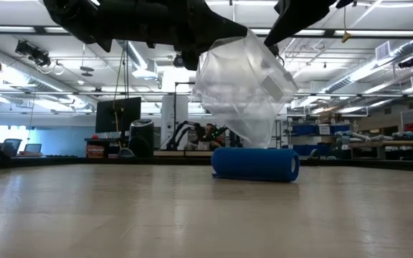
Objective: Roll bandage
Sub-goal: Open the zip bag
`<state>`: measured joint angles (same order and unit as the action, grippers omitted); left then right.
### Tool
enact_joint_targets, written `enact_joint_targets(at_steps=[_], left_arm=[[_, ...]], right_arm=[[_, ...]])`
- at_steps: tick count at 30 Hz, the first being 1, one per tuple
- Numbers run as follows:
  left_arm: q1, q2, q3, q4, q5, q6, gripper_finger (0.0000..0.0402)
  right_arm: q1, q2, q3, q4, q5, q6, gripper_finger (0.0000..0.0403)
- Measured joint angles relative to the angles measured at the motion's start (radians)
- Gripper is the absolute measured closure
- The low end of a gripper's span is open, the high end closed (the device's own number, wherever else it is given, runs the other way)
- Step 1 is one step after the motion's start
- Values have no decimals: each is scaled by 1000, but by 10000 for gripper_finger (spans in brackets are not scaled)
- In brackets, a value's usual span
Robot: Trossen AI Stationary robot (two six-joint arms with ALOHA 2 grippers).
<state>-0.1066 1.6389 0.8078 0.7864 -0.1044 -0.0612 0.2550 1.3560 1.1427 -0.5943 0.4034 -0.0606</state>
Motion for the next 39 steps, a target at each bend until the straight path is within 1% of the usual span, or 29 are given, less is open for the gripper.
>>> enact_joint_targets(at_steps=[3,7,11,15,18,22,29,39], left_arm=[[0,0,0,0,5,0,401],[0,0,0,0,5,-1,401],[0,0,0,0,5,0,401],[0,0,0,-1,5,0,401],[0,0,0,-3,5,0,401],[0,0,0,-3,5,-3,401],[0,0,0,-3,5,-3,401],[0,0,0,-4,-6,-11,401]], right_arm=[[7,0,0,0,40,-14,400],[6,-1,0,0,58,-22,399],[23,-10,0,1,123,-23,399],[39,-26,0,8,150,-22,399],[44,-31,0,17,146,-22,399],[44,-31,0,11,88,-19,401],[46,-31,0,9,85,-17,401],[89,-30,0,10,112,5,400]])
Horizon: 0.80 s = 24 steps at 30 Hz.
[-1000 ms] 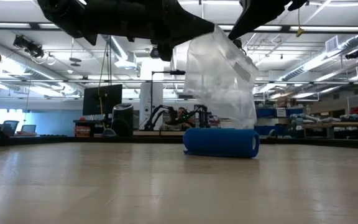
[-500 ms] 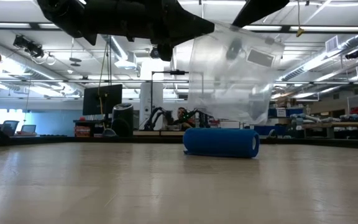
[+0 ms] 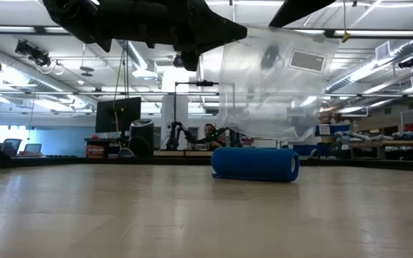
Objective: Roll bandage
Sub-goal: Open the zip bag
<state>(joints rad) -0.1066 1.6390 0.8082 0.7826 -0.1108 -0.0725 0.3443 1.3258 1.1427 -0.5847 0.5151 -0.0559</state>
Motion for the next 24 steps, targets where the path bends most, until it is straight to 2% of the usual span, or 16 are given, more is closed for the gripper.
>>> enact_joint_targets(at_steps=[12,24], left_arm=[[0,0,0,0,-1,-12,401],[0,0,0,0,-1,-12,401]], right_arm=[[14,0,0,-4,74,2,400],[0,0,0,-17,-2,13,401]])
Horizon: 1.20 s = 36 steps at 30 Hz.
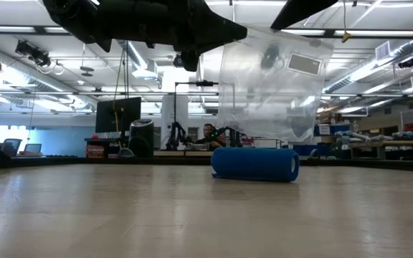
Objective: Roll bandage
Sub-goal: Open the zip bag
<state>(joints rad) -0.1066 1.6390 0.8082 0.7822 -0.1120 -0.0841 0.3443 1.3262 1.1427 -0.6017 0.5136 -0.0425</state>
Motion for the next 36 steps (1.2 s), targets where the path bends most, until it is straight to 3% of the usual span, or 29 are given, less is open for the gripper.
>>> enact_joint_targets(at_steps=[12,24,30,33,36], left_arm=[[0,0,0,0,0,0,401],[1,-1,1,-37,6,5,401],[2,-1,1,-81,13,108,401],[2,-1,1,-99,13,170,401],[2,-1,18,-146,13,185,401]], right_arm=[[-93,3,0,-14,-226,-11,395],[-136,40,-1,8,-146,-14,329],[-137,47,-1,-1,-286,-39,364],[-138,47,-1,-17,-284,-40,395],[-138,47,-1,-29,-240,-33,395]])
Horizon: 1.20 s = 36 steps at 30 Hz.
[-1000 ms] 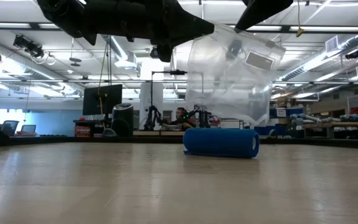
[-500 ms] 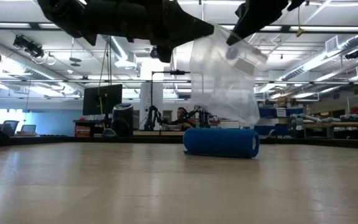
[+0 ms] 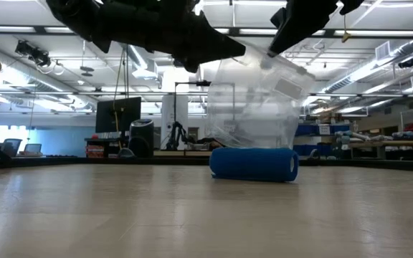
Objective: Roll bandage
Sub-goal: Open the zip bag
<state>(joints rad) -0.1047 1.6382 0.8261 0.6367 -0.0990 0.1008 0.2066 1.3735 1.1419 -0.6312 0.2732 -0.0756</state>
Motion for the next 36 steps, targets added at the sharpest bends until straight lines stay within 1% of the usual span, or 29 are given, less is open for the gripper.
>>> enact_joint_targets(at_steps=[6,13,15,17,20,21,23,26,30,36], left_arm=[[0,0,61,-100,0,29,401],[-1,0,75,-126,0,29,401],[-1,0,75,-133,0,28,401],[-1,0,75,-136,0,24,401],[-1,0,75,-133,-1,22,401],[-1,0,75,-132,-1,21,401],[-1,0,75,-130,-1,20,401],[-1,0,75,-123,-1,19,401],[-1,0,75,-108,-1,18,401],[-1,0,76,-106,0,-18,400]], right_arm=[[0,0,0,12,-11,4,398],[-4,0,0,14,-15,17,360],[-5,0,0,12,-50,4,358],[-6,0,0,13,-85,-8,363],[-5,7,0,13,-95,-36,387],[-6,11,0,12,-95,-51,395],[-8,22,0,13,-94,-103,398],[-7,40,-1,16,-83,-216,386],[-7,49,-1,48,-40,-334,375],[18,49,-1,91,-56,-459,355]])
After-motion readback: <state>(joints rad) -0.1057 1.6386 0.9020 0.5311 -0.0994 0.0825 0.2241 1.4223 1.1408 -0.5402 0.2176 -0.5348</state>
